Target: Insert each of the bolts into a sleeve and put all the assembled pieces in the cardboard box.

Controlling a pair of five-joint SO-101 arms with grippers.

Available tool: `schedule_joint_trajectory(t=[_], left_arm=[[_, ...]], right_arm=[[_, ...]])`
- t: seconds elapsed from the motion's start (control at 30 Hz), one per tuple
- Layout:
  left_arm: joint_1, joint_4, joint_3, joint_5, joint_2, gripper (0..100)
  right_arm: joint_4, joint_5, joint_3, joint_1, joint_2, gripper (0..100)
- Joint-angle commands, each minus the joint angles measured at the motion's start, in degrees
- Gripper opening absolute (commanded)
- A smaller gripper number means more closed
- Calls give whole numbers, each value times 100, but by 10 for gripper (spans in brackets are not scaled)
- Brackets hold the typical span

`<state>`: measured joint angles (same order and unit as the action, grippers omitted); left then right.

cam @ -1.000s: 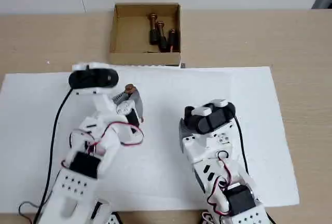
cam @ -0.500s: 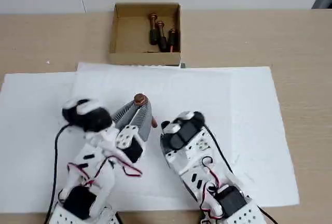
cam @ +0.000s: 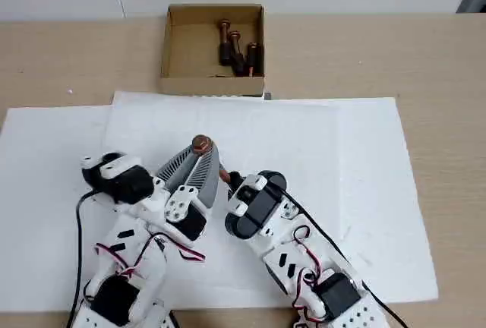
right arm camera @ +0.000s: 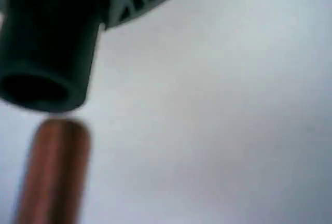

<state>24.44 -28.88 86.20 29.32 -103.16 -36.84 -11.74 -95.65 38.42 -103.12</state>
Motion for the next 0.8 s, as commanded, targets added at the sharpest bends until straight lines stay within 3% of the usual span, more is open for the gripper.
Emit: schedule_joint_trajectory(t=[0.0, 0.3, 0.77], left_arm=[[0, 352, -22, -26, -97, 5], [9, 396, 295, -26, -97, 5], [18, 369, 295, -44, -97, 5]], right_arm=[[171, -158, -79, 40, -84, 2], [523, -246, -79, 338, -84, 2], [567, -246, -79, -4, -84, 2]])
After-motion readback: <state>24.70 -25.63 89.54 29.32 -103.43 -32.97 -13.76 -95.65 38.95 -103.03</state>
